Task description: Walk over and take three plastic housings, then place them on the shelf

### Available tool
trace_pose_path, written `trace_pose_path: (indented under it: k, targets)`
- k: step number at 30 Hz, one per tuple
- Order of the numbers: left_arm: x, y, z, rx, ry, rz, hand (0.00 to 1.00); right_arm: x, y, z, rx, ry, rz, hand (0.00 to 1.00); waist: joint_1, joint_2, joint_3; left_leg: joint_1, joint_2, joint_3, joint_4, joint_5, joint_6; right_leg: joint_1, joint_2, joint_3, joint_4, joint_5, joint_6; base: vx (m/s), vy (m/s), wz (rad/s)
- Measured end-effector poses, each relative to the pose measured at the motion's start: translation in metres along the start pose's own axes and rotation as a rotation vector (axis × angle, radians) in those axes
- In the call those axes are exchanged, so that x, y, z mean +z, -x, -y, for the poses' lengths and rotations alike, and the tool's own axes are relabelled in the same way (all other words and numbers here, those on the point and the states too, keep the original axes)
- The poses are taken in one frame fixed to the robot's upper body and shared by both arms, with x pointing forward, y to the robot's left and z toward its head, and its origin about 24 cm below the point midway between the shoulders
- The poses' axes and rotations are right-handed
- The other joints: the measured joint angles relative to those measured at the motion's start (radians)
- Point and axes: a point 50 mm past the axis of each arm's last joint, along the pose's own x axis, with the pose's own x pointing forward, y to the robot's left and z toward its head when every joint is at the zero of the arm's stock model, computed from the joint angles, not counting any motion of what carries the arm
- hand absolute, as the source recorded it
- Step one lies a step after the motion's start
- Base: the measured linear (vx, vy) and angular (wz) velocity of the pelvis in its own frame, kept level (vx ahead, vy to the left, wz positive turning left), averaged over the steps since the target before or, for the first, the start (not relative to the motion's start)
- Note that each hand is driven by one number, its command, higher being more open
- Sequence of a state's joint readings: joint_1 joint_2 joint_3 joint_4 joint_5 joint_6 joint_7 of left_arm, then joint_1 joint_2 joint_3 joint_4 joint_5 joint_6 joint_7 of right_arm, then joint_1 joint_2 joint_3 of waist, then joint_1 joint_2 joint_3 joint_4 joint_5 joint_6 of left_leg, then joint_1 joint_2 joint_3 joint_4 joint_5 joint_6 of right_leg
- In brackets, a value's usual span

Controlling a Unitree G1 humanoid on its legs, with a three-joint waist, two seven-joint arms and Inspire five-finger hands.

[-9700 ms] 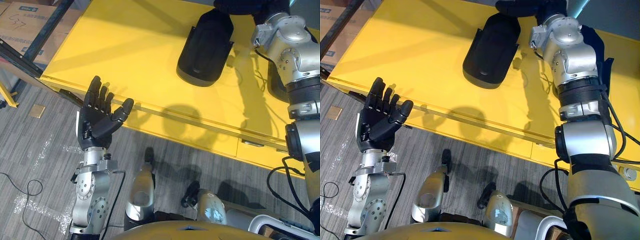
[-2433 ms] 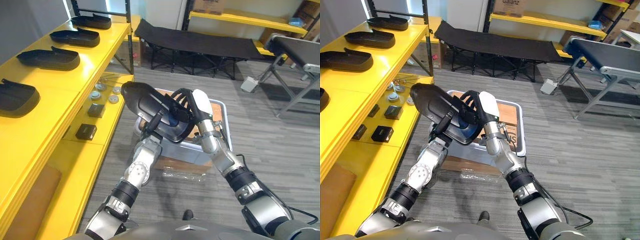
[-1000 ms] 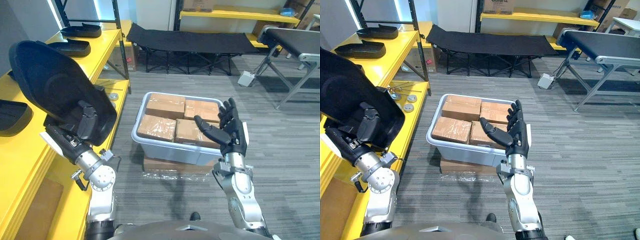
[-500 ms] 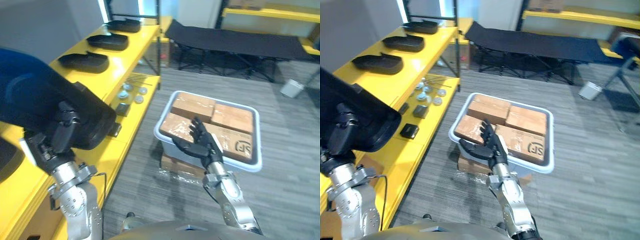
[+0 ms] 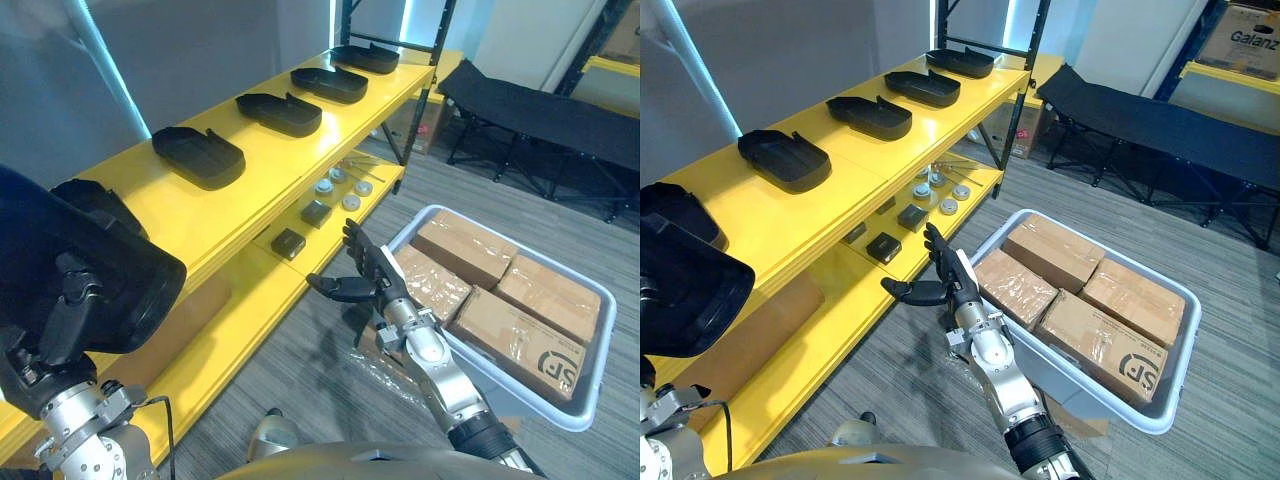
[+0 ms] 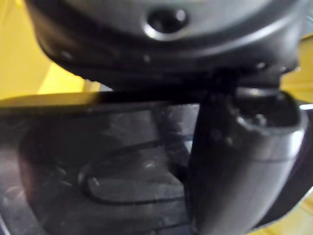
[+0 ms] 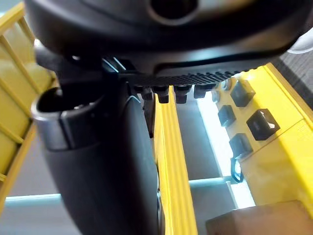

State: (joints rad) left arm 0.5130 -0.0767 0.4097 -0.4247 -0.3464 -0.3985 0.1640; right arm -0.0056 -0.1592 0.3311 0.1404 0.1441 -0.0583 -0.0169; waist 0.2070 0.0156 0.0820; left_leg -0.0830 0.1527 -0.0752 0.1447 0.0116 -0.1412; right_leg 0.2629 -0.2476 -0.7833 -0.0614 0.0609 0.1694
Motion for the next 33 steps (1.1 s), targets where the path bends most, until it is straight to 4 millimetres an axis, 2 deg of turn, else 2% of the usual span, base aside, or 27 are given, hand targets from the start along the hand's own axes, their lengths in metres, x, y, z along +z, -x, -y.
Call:
trace_pose_path:
  k: [1, 2, 5, 7, 8, 10, 13, 18, 22, 24, 28, 29, 30, 31, 32, 33]
  targets:
    - [-0.002, -0.001, 0.008, -0.053, 0.022, -0.009, 0.0, -0.003, 0.003, 0.007, -0.035, -0.002, -0.016, 1.0, -0.006, 0.001, 0.005, -0.028, -0.003, 0.026, 0.009, 0.018, 0.023, 0.003, -0.004, -0.041, 0.021, -0.015, 0.004, -0.01, 0.001, 1.11]
    - [-0.003, -0.001, 0.012, -0.073, 0.033, -0.011, 0.0, -0.004, 0.004, 0.01, -0.052, -0.003, -0.022, 1.0, -0.008, 0.002, 0.01, -0.032, -0.003, 0.027, 0.008, 0.024, 0.029, 0.002, -0.005, -0.05, 0.032, -0.022, 0.004, -0.05, 0.02, 0.75]
    - [-0.006, 0.004, 0.019, -0.15, 0.045, -0.038, 0.0, -0.004, 0.005, 0.018, -0.089, 0.039, -0.02, 1.0, 0.008, 0.041, 0.05, -0.031, -0.003, 0.022, 0.009, 0.03, 0.035, 0.008, -0.013, -0.062, 0.068, -0.046, 0.012, -0.07, 0.037, 0.25]
    - [-0.005, 0.004, 0.022, -0.169, 0.055, -0.033, 0.0, -0.003, 0.005, 0.017, -0.079, 0.033, -0.009, 1.0, 0.006, 0.05, 0.059, -0.032, -0.007, 0.022, 0.013, 0.029, 0.036, 0.006, -0.027, -0.062, 0.1, -0.06, 0.012, -0.02, 0.043, 0.09]
    - [-0.002, 0.003, 0.025, -0.195, 0.062, -0.018, 0.0, -0.002, 0.005, 0.016, -0.072, 0.03, 0.002, 1.0, 0.002, 0.046, 0.062, -0.037, -0.014, 0.017, 0.019, 0.028, 0.038, -0.005, -0.039, -0.041, 0.14, -0.089, 0.015, -0.05, 0.05, 0.39]
    - [0.0, -0.001, 0.036, -0.28, 0.08, -0.002, 0.0, -0.001, 0.008, 0.017, -0.079, 0.03, 0.017, 1.0, -0.028, 0.027, 0.066, -0.051, -0.048, -0.038, 0.024, 0.036, 0.042, -0.053, -0.039, 0.121, 0.25, -0.197, 0.011, -0.07, 0.01, 0.73]
    - [-0.005, -0.003, 0.06, -0.414, 0.134, -0.016, 0.0, 0.0, 0.014, 0.024, -0.131, 0.02, 0.044, 1.0, -0.067, 0.008, 0.063, -0.049, -0.115, -0.13, -0.038, 0.092, 0.044, -0.094, -0.031, 0.271, 0.35, -0.317, -0.008, -0.09, -0.105, 1.08]
    - [-0.008, 0.0, 0.067, -0.423, 0.159, -0.037, 0.0, 0.0, 0.015, 0.024, -0.112, 0.023, 0.06, 1.0, -0.067, 0.04, 0.079, -0.062, -0.118, -0.14, -0.046, 0.137, 0.04, -0.081, -0.013, 0.251, 0.358, -0.318, -0.009, -0.04, -0.044, 0.4]
    - [-0.013, 0.001, 0.063, -0.378, 0.151, -0.063, 0.0, 0.001, 0.017, 0.023, -0.066, 0.046, 0.07, 1.0, -0.059, 0.056, 0.091, -0.064, -0.096, -0.12, -0.042, 0.144, 0.047, -0.076, 0.008, 0.242, 0.362, -0.332, -0.03, -0.09, -0.021, 0.1]
    - [-0.016, 0.002, 0.061, -0.369, 0.142, -0.08, 0.0, 0.004, 0.017, 0.025, -0.053, 0.06, 0.098, 1.0, -0.047, 0.053, 0.098, -0.07, -0.092, -0.096, -0.019, 0.123, 0.07, -0.071, 0.005, 0.241, 0.368, -0.339, -0.029, -0.09, 0.012, 0.02]
    - [-0.014, -0.001, 0.055, -0.364, 0.122, -0.064, 0.0, 0.011, 0.014, 0.024, -0.056, 0.057, 0.15, 1.0, -0.039, 0.028, 0.109, -0.112, -0.111, -0.059, 0.071, 0.072, 0.077, -0.049, -0.017, 0.227, 0.37, -0.355, -0.017, -0.02, 0.068, 0.21]
    - [-0.012, -0.003, 0.052, -0.365, 0.111, -0.05, 0.0, 0.016, 0.013, 0.024, -0.069, 0.049, 0.172, 1.0, -0.034, 0.015, 0.11, -0.135, -0.122, -0.041, 0.119, 0.049, 0.083, -0.041, -0.033, 0.217, 0.37, -0.367, -0.01, 0.05, 0.14, 0.49]
    - [-0.01, -0.006, 0.049, -0.369, 0.101, -0.033, 0.0, 0.021, 0.011, 0.023, -0.093, 0.036, 0.197, 1.0, -0.028, 0.001, 0.116, -0.166, -0.137, -0.016, 0.193, 0.006, 0.11, -0.027, -0.046, 0.213, 0.369, -0.376, 0.003, 0.07, 0.139, 0.47]
    - [-0.009, -0.006, 0.048, -0.369, 0.094, -0.028, 0.0, 0.023, 0.011, 0.023, -0.109, 0.027, 0.206, 1.0, -0.021, -0.006, 0.116, -0.179, -0.145, -0.003, 0.234, -0.022, 0.123, -0.016, -0.052, 0.213, 0.366, -0.382, 0.013, 0.12, 0.142, 0.4]
    - [-0.008, -0.007, 0.044, -0.363, 0.08, -0.024, 0.0, 0.024, 0.01, 0.022, -0.137, 0.008, 0.213, 1.0, -0.012, -0.023, 0.108, -0.188, -0.163, 0.016, 0.29, -0.082, 0.119, 0.022, -0.053, 0.212, 0.35, -0.383, 0.031, 0.28, 0.142, 0.45]
    - [-0.008, -0.009, 0.043, -0.347, 0.087, -0.019, 0.0, 0.028, 0.009, 0.021, -0.155, -0.006, 0.233, 1.0, -0.012, -0.042, 0.098, -0.193, -0.188, 0.004, 0.317, -0.107, 0.117, 0.005, -0.084, 0.244, 0.456, -0.359, 0.037, 0.26, 0.111, 0.63]
